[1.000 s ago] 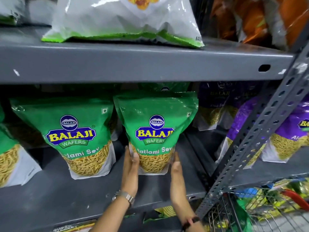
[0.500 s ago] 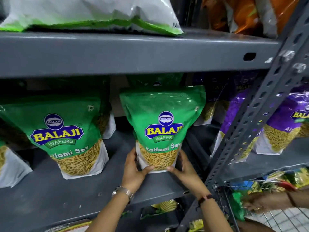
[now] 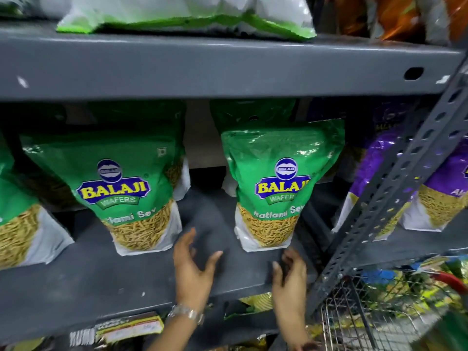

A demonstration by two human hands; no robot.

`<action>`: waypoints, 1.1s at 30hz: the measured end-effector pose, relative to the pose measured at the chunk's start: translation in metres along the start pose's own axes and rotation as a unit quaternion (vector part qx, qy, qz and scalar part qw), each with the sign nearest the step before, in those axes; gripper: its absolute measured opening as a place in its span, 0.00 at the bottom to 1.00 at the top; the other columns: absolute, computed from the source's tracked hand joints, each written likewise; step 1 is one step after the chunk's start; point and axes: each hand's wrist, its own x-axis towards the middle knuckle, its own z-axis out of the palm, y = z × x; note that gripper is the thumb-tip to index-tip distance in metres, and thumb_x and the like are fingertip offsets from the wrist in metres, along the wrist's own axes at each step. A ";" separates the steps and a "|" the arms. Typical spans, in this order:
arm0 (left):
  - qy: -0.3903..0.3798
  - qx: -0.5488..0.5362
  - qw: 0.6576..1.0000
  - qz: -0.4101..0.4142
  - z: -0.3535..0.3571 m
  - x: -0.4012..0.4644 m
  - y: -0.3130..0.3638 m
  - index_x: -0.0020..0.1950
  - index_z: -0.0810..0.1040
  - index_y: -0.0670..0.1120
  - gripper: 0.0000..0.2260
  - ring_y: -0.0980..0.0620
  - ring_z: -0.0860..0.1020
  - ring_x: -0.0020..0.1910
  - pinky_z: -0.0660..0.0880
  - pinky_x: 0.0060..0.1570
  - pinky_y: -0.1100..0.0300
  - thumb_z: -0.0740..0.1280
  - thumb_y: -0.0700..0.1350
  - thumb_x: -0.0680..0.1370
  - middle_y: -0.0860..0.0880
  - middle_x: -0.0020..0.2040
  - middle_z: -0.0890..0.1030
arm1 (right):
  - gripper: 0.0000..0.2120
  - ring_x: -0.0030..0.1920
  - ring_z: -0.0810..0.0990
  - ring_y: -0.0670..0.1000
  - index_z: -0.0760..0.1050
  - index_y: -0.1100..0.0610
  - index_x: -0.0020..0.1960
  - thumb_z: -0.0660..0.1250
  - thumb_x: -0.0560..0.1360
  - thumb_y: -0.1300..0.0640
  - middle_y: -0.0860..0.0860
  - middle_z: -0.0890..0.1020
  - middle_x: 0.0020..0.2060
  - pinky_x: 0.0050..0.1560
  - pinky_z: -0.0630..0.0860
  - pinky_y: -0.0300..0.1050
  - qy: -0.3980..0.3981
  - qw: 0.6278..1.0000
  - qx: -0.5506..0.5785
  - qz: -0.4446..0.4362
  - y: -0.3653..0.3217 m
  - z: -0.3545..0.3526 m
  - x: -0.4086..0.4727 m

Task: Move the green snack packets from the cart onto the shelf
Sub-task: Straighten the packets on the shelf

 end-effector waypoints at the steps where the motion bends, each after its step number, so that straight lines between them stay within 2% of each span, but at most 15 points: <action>1: 0.029 0.008 1.000 0.007 -0.022 -0.001 -0.006 0.58 0.65 0.51 0.28 0.60 0.70 0.57 0.64 0.57 0.77 0.73 0.35 0.65 0.45 0.59 0.69 | 0.16 0.54 0.74 0.61 0.68 0.65 0.60 0.62 0.73 0.69 0.56 0.71 0.50 0.57 0.68 0.46 -0.021 0.999 -0.018 -0.026 -0.005 0.011 -0.014; 4: 0.112 0.037 0.993 -0.013 -0.089 0.012 -0.019 0.58 0.62 0.54 0.29 0.54 0.69 0.54 0.62 0.57 0.78 0.74 0.54 0.63 0.50 0.56 0.66 | 0.15 0.57 0.74 0.61 0.69 0.62 0.60 0.62 0.73 0.67 0.58 0.73 0.52 0.57 0.65 0.35 -0.169 0.982 -0.033 -0.082 -0.026 0.056 -0.039; 5: 0.125 0.047 0.991 -0.028 -0.105 0.022 -0.024 0.61 0.60 0.52 0.33 0.52 0.70 0.57 0.63 0.60 0.73 0.74 0.54 0.63 0.50 0.58 0.65 | 0.18 0.62 0.71 0.59 0.66 0.62 0.63 0.63 0.73 0.65 0.60 0.73 0.58 0.61 0.63 0.36 -0.218 0.971 -0.033 -0.091 -0.033 0.070 -0.039; 6: 0.122 0.056 0.990 -0.047 -0.120 0.035 -0.031 0.64 0.58 0.49 0.35 0.48 0.68 0.62 0.62 0.64 0.65 0.75 0.46 0.64 0.48 0.63 0.63 | 0.23 0.67 0.66 0.57 0.61 0.63 0.66 0.64 0.74 0.63 0.60 0.69 0.65 0.66 0.59 0.38 -0.259 0.960 -0.032 -0.095 -0.041 0.086 -0.035; 7: 0.095 0.065 0.991 -0.068 -0.134 0.049 -0.036 0.67 0.56 0.45 0.38 0.47 0.64 0.66 0.61 0.66 0.60 0.74 0.37 0.64 0.46 0.68 0.60 | 0.29 0.71 0.60 0.54 0.55 0.62 0.69 0.65 0.73 0.61 0.58 0.63 0.70 0.69 0.54 0.38 -0.296 0.950 -0.029 -0.094 -0.049 0.102 -0.029; 9: -0.019 0.065 0.993 -0.095 -0.149 0.073 -0.040 0.71 0.51 0.42 0.42 0.55 0.58 0.67 0.58 0.64 0.63 0.72 0.32 0.65 0.52 0.69 0.55 | 0.39 0.74 0.51 0.51 0.46 0.61 0.71 0.68 0.71 0.59 0.55 0.53 0.74 0.66 0.46 0.31 -0.348 0.934 -0.022 -0.083 -0.062 0.129 -0.014; 12: -0.139 0.039 0.983 -0.109 -0.151 0.092 -0.044 0.69 0.56 0.45 0.37 0.55 0.64 0.63 0.62 0.59 0.61 0.72 0.33 0.66 0.52 0.64 0.65 | 0.36 0.70 0.61 0.52 0.55 0.60 0.69 0.71 0.68 0.61 0.54 0.64 0.69 0.61 0.60 0.28 -0.380 0.923 0.020 -0.051 -0.073 0.151 0.002; 13: -0.140 0.045 0.982 -0.117 -0.149 0.094 -0.046 0.67 0.59 0.45 0.35 0.53 0.66 0.61 0.63 0.58 0.59 0.72 0.34 0.66 0.51 0.62 0.67 | 0.31 0.66 0.68 0.52 0.60 0.59 0.66 0.71 0.68 0.60 0.53 0.70 0.64 0.54 0.66 0.25 -0.383 0.922 0.024 -0.046 -0.074 0.154 0.002; 15: -0.120 0.055 0.983 -0.124 -0.146 0.093 -0.049 0.66 0.62 0.44 0.33 0.51 0.67 0.60 0.63 0.59 0.56 0.73 0.36 0.65 0.49 0.60 0.70 | 0.25 0.58 0.72 0.48 0.64 0.58 0.61 0.71 0.68 0.60 0.51 0.74 0.58 0.42 0.66 0.17 -0.379 0.924 0.025 -0.039 -0.072 0.154 0.001; 18: -0.114 0.069 0.983 -0.126 -0.144 0.081 -0.050 0.62 0.64 0.45 0.31 0.50 0.68 0.59 0.64 0.59 0.55 0.75 0.37 0.64 0.49 0.58 0.71 | 0.24 0.54 0.72 0.45 0.65 0.58 0.59 0.71 0.68 0.60 0.49 0.75 0.54 0.39 0.65 0.16 -0.373 0.927 0.021 -0.040 -0.065 0.143 -0.003; 25: -0.122 0.074 0.983 -0.118 -0.134 0.053 -0.039 0.63 0.63 0.44 0.32 0.51 0.68 0.59 0.64 0.59 0.55 0.75 0.37 0.63 0.49 0.58 0.71 | 0.25 0.59 0.72 0.47 0.63 0.53 0.61 0.71 0.69 0.60 0.47 0.75 0.57 0.42 0.66 0.16 -0.372 0.927 0.018 -0.036 -0.056 0.115 -0.013; 27: -0.122 0.082 0.982 -0.115 -0.133 0.050 -0.035 0.65 0.62 0.44 0.34 0.51 0.68 0.60 0.64 0.59 0.55 0.75 0.38 0.64 0.48 0.59 0.71 | 0.30 0.64 0.69 0.47 0.61 0.54 0.65 0.71 0.68 0.62 0.47 0.72 0.60 0.49 0.66 0.18 -0.372 0.927 0.039 -0.039 -0.059 0.112 -0.015; 30: -0.112 0.075 0.986 -0.097 -0.138 0.045 -0.032 0.69 0.58 0.44 0.39 0.54 0.64 0.63 0.61 0.63 0.57 0.74 0.38 0.64 0.52 0.63 0.66 | 0.37 0.68 0.64 0.49 0.55 0.60 0.69 0.72 0.67 0.63 0.50 0.68 0.65 0.66 0.63 0.37 -0.293 0.955 0.037 -0.009 -0.062 0.107 -0.029; 31: -0.094 0.081 0.988 -0.087 -0.143 0.042 -0.033 0.70 0.58 0.44 0.38 0.55 0.63 0.64 0.60 0.64 0.58 0.74 0.38 0.65 0.53 0.64 0.65 | 0.32 0.66 0.68 0.52 0.60 0.62 0.66 0.72 0.67 0.64 0.53 0.71 0.61 0.64 0.65 0.42 -0.232 0.972 0.035 0.015 -0.060 0.107 -0.037; 33: -0.033 0.102 0.992 -0.072 -0.161 0.035 -0.039 0.67 0.62 0.43 0.33 0.52 0.65 0.64 0.60 0.64 0.57 0.73 0.37 0.65 0.51 0.65 0.66 | 0.17 0.54 0.76 0.56 0.69 0.55 0.53 0.70 0.69 0.66 0.53 0.76 0.47 0.54 0.70 0.39 -0.145 0.987 0.065 0.035 -0.057 0.107 -0.058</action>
